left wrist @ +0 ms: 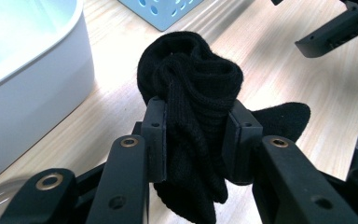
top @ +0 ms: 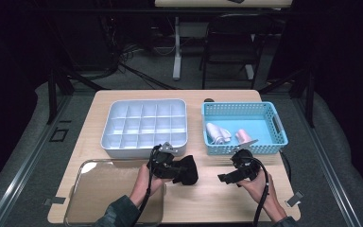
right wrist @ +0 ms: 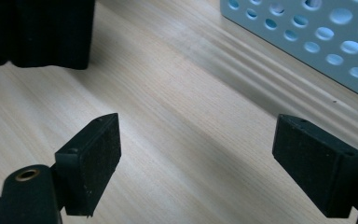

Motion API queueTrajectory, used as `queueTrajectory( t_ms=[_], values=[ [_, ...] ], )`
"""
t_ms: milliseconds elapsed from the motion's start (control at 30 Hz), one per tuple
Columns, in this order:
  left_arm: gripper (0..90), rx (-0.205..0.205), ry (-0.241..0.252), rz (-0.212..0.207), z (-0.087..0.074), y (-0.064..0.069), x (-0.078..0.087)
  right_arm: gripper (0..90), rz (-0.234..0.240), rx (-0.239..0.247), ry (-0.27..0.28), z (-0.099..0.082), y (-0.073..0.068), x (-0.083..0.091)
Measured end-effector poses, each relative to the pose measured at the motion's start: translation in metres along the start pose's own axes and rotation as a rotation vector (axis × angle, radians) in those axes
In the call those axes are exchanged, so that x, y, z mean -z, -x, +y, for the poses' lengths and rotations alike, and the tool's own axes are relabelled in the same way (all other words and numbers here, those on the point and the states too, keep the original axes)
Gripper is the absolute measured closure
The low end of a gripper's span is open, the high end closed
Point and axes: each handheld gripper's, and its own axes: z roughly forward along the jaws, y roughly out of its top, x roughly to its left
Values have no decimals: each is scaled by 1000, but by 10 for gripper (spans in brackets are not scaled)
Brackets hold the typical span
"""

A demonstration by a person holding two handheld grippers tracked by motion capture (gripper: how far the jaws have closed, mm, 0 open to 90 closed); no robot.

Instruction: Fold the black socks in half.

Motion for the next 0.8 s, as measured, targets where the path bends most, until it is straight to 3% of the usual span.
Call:
queueTrajectory(
  t_ms=[200,233,333,400,467,633,800],
  values=[
    [662,-7,2,4,4,-2,14,149,-6,-20,19,1,1,-2],
    [662,-13,1,2,5,-1,18,149,1,-2,-7,2,3,-2],
    [662,-39,-10,7,13,-1,25,148,0,12,-16,3,1,-4],
    [661,-24,7,10,16,0,32,149,0,7,-6,4,-1,-4],
    [660,-43,12,19,20,1,38,149,0,10,3,4,-2,-3],
    [659,-41,56,22,32,-1,51,148,2,7,-12,2,0,-6],
    [660,-34,81,50,43,-10,61,149,-2,4,-6,4,1,-5]
  ],
)
